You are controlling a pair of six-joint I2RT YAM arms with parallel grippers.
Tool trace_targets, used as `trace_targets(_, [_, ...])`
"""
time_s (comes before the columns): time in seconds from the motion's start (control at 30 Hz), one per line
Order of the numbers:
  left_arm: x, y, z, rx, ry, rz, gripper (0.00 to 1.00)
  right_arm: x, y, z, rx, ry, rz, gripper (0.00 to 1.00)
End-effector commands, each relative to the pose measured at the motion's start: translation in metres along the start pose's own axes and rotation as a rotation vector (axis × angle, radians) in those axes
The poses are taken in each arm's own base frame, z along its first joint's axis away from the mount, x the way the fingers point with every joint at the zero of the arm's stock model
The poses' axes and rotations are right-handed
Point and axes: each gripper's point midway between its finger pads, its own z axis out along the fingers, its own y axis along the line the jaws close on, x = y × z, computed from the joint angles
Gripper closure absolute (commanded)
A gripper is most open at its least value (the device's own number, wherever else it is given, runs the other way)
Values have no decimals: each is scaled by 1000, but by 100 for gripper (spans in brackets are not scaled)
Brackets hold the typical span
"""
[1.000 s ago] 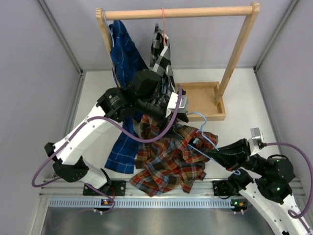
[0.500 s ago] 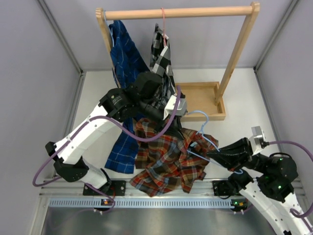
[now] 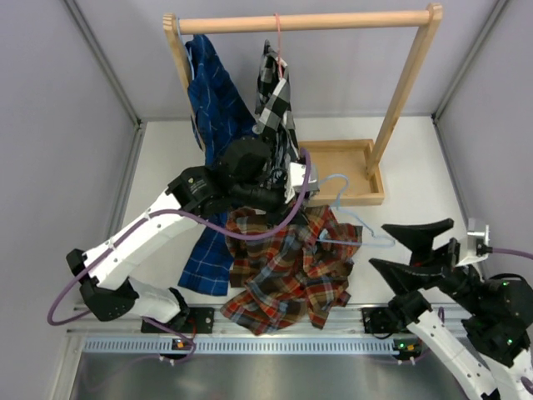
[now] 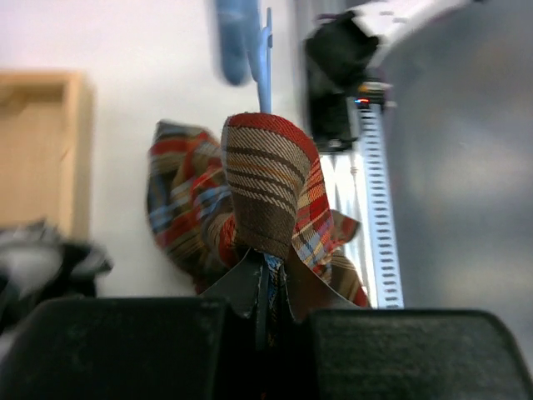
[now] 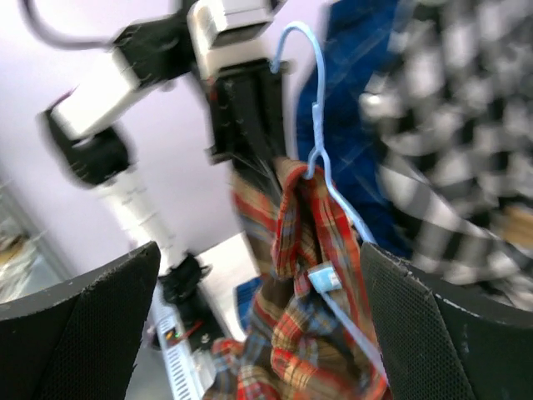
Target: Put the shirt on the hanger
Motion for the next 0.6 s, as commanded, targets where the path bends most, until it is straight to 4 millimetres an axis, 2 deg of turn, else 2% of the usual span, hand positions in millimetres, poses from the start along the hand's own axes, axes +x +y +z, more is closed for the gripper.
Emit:
trace_targets(0.0, [-38, 51, -50, -490, -209, -85, 100, 22, -53, -36, 361, 71, 48, 0])
trace_targets(0.03, [-37, 59, -58, -559, -234, -119, 100, 20, -52, -46, 382, 52, 63, 0])
trace_targets(0.07, [-26, 70, -62, -640, -245, -156, 100, 21, -52, -51, 405, 46, 107, 1])
trace_targets(0.13, [-25, 63, -71, -659, -314, -225, 100, 39, -53, -53, 421, 101, 194, 1])
trace_targets(0.17, [-22, 62, -72, -667, -336, -244, 100, 60, -50, -45, 403, 144, 332, 3])
trace_targets(0.2, [-17, 59, -72, -660, -369, -258, 100, 72, -46, -37, 368, 165, 415, 7])
trace_targets(0.23, [-16, 56, -70, -645, -396, -291, 100, 59, -34, -19, 260, 100, 452, 12])
trace_targets(0.27, [-15, 51, -67, -617, -414, -295, 100, 82, -30, -9, 200, 144, 583, 23])
trace_targets(0.3, [-13, 48, -66, -599, -455, -306, 100, 81, -29, -3, 170, 122, 615, 25])
trace_targets(0.33, [-13, 47, -65, -592, -473, -312, 100, 79, -31, 2, 166, 104, 627, 27])
trace_targets(0.37, [-11, 45, -65, -587, -487, -319, 100, 73, -43, 2, 227, 63, 596, 30])
trace_targets(0.43, [-10, 46, -68, -600, -530, -344, 100, 79, -74, 4, 401, 57, 585, 34])
trace_targets(0.5, [-9, 48, -72, -618, -569, -368, 100, 91, -85, 7, 437, 61, 618, 38])
trace_targets(0.53, [-8, 49, -70, -618, -580, -373, 100, 109, -90, 11, 440, 87, 671, 39])
trace_targets(0.57, [-7, 49, -69, -614, -582, -376, 100, 105, -89, 19, 399, 56, 679, 41])
